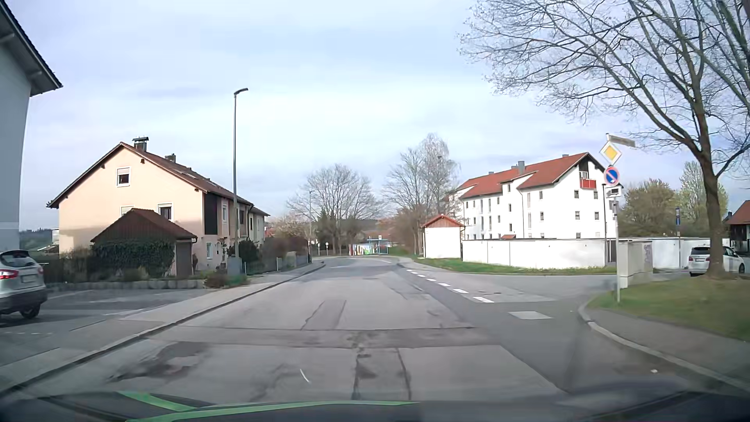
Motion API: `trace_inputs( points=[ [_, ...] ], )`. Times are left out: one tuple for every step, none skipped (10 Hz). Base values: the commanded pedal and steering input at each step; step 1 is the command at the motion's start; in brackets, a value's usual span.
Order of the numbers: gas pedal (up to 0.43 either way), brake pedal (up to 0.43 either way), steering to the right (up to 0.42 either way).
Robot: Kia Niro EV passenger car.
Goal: Follow the waypoints while adhering to traffic rules and regulations
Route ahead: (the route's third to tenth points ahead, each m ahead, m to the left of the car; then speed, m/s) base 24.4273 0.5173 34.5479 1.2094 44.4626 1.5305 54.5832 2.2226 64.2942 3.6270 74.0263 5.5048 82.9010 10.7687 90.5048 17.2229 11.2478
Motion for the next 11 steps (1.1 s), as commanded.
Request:
trace_inputs(
  points=[
    [0.039,0.0,-0.001],
    [0.039,0.0,-0.001],
    [0.039,0.0,-0.001],
    [0.039,0.0,-0.001],
    [0.039,0.0,-0.001],
    [0.039,0.0,-0.001],
    [0.039,0.0,-0.002],
    [0.039,0.0,-0.002],
    [0.039,0.0,-0.002],
    [0.039,0.0,-0.002],
    [0.039,0.0,-0.002]
  ],
)
